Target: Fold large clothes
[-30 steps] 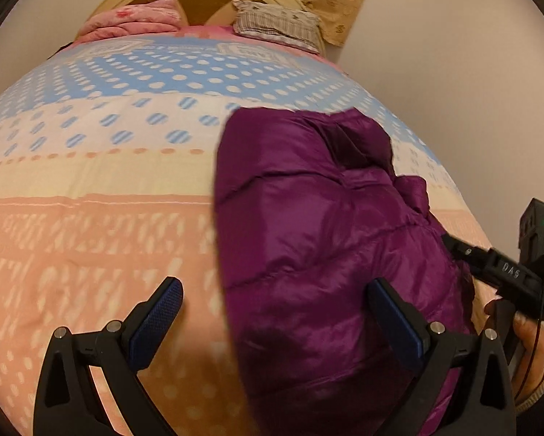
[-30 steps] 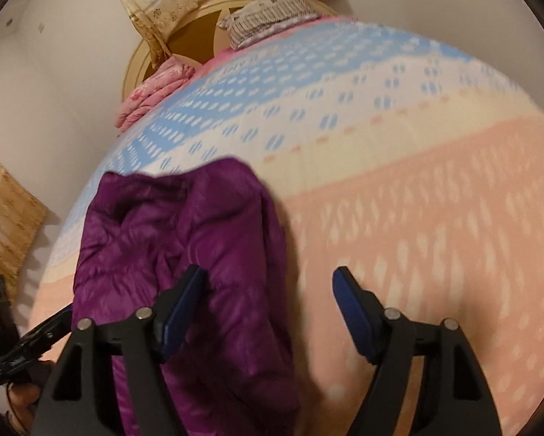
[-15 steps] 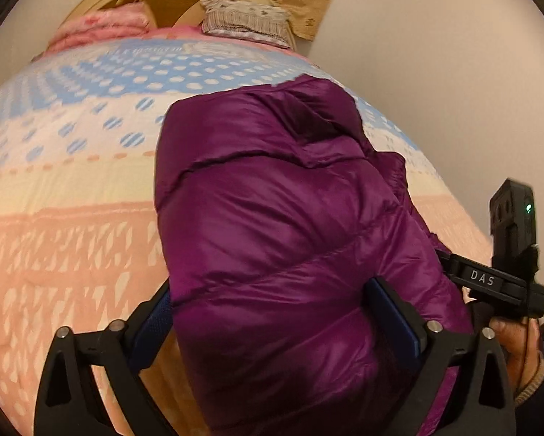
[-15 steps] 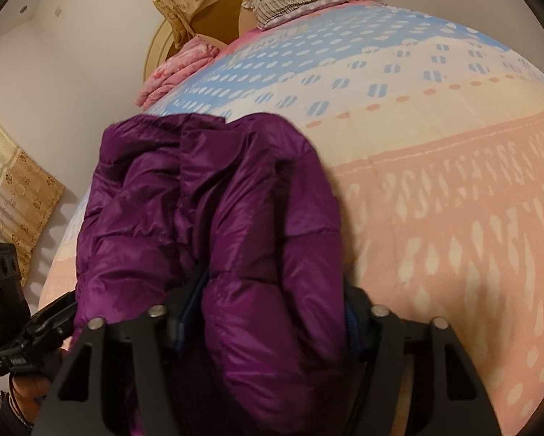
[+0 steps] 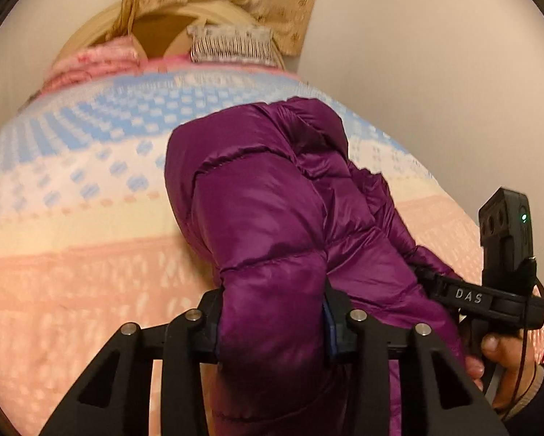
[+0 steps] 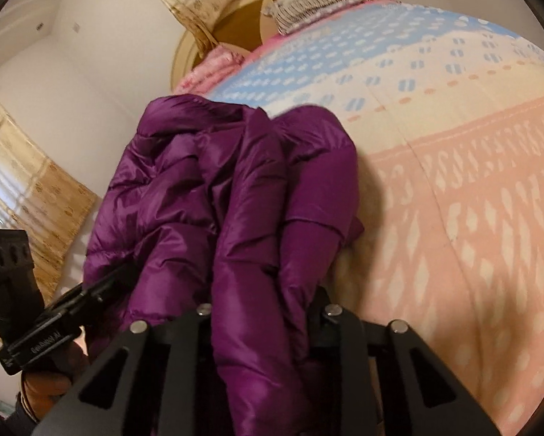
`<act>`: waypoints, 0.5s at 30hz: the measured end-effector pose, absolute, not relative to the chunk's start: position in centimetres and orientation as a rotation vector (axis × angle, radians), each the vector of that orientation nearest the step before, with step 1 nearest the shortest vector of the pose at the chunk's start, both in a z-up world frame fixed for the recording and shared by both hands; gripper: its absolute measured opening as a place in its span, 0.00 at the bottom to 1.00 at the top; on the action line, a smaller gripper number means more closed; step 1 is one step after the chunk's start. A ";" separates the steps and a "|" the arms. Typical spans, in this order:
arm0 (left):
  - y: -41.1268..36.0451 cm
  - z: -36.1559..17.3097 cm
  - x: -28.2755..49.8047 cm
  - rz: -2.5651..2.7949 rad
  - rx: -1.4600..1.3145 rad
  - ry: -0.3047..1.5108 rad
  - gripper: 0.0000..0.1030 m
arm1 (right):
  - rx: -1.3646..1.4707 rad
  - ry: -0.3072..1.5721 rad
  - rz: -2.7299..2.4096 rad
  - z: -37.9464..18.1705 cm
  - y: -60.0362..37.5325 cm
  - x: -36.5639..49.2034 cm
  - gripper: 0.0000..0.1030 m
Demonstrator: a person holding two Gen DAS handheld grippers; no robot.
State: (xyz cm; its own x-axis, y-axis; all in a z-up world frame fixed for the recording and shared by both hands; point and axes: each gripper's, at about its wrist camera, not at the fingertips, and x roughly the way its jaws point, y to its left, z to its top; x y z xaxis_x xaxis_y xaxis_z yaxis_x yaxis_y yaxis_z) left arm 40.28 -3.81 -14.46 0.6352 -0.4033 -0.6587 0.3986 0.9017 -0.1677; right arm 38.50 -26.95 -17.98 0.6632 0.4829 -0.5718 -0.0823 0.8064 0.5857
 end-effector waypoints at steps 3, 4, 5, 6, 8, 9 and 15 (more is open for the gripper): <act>-2.7 -12.4 38.5 -0.435 0.022 0.705 0.37 | 0.543 0.767 0.369 -16.9 -25.1 37.9 0.26; -2.2 -12.1 38.3 -0.428 0.019 0.698 0.37 | 0.543 0.766 0.383 -16.7 -24.6 37.9 0.26; -1.3 -11.7 37.9 -0.418 0.006 0.698 0.37 | 0.539 0.765 0.398 -16.4 -23.9 37.8 0.26; -0.7 -11.4 37.7 -0.413 -0.003 0.697 0.36 | 0.533 0.762 0.413 -16.1 -23.2 37.8 0.26; 0.9 -10.5 36.7 -0.392 -0.003 0.677 0.36 | 0.520 0.754 0.442 -15.5 -21.9 38.1 0.26; 1.6 -10.1 36.3 -0.380 -0.003 0.667 0.36 | 0.511 0.752 0.460 -15.0 -20.9 38.2 0.26; 5.9 -8.7 34.7 -0.302 -0.018 0.624 0.36 | 0.456 0.743 0.539 -13.5 -16.2 39.6 0.26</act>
